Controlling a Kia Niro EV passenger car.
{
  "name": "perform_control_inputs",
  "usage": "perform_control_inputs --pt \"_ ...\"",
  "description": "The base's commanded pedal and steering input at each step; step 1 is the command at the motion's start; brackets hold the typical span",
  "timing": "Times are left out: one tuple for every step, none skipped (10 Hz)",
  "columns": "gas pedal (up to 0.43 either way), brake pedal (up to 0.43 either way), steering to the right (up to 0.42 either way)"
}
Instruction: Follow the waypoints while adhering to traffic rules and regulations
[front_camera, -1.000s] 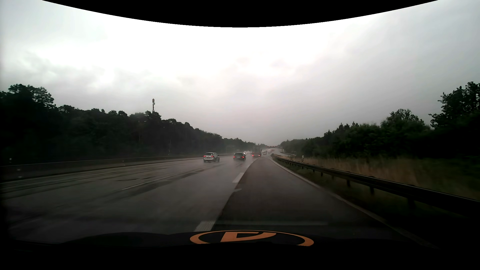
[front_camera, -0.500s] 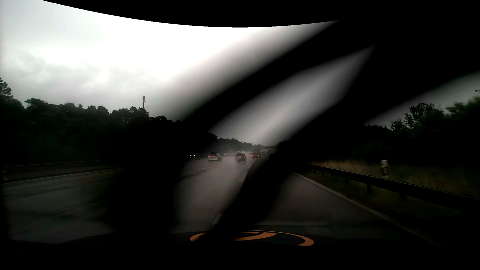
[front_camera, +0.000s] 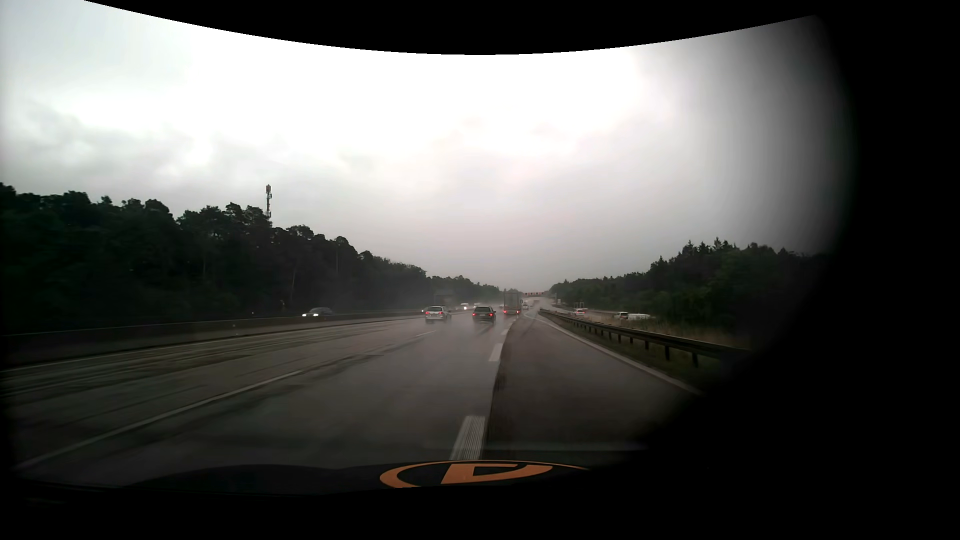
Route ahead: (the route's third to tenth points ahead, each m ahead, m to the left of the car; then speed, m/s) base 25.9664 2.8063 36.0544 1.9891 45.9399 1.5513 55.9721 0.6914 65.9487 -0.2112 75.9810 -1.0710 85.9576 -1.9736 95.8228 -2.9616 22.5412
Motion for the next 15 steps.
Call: perform_control_inputs --pt "0.047 0.0 0.005" --pt "0.047 0.0 0.005" --pt "0.047 0.0 0.004" --pt "0.047 0.0 0.005" --pt "0.047 0.0 0.005" --pt "0.047 0.0 0.004" --pt "0.047 0.0 0.004" --pt "0.047 0.0 0.004" --pt "0.047 0.0 0.005" --pt "0.047 0.0 0.005" --pt "0.047 0.0 0.006" --pt "0.047 0.0 0.006" --pt "0.047 0.0 0.006" --pt "0.047 0.0 0.006" --pt "0.047 0.0 0.006"
